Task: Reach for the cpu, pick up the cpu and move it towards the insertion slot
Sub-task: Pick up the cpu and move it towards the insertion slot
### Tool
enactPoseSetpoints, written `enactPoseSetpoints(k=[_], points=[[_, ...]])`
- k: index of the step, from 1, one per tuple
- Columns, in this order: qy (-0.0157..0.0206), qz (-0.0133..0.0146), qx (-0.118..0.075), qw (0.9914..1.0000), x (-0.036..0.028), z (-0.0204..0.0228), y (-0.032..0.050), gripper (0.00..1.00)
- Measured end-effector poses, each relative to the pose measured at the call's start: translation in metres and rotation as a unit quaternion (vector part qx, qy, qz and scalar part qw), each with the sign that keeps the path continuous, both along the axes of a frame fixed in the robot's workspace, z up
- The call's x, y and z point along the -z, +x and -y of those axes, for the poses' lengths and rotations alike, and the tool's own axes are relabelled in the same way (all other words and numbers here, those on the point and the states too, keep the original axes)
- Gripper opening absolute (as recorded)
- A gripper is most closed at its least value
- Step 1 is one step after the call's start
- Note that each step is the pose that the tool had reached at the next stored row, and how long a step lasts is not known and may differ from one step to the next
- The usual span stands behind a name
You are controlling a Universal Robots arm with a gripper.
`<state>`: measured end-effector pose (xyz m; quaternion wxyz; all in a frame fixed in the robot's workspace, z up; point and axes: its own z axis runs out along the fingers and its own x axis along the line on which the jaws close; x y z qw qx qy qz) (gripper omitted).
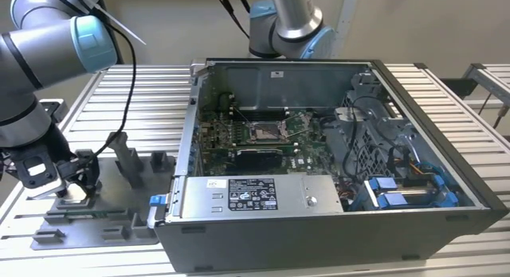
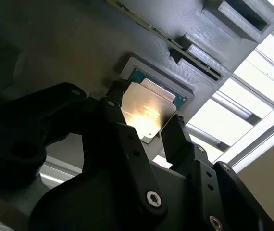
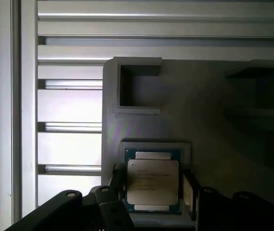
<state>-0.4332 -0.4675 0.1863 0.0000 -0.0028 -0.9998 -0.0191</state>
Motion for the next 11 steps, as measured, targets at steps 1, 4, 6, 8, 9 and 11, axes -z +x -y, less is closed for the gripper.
enactPoseSetpoints(k=[1,4,6,8,9,11], points=[[0.0,0.0,0.0,1.0,0.0,0.0,0.0,1.0],[0.0,0.0001,0.0,1.0,0.0001,0.0,0.0,1.0],[0.0,0.0001,0.0,1.0,0.0001,0.0,0.0,1.0],[0.0001,0.0002,0.0,1.0,0.0001,0.0003,0.0,0.0],[0.0007,0.0004,0.0,1.0,-0.0012,0.0011,0.0001,0.0],[0.0008,0.0002,0.001,1.0,-0.0104,0.0011,0.0,0.0]])
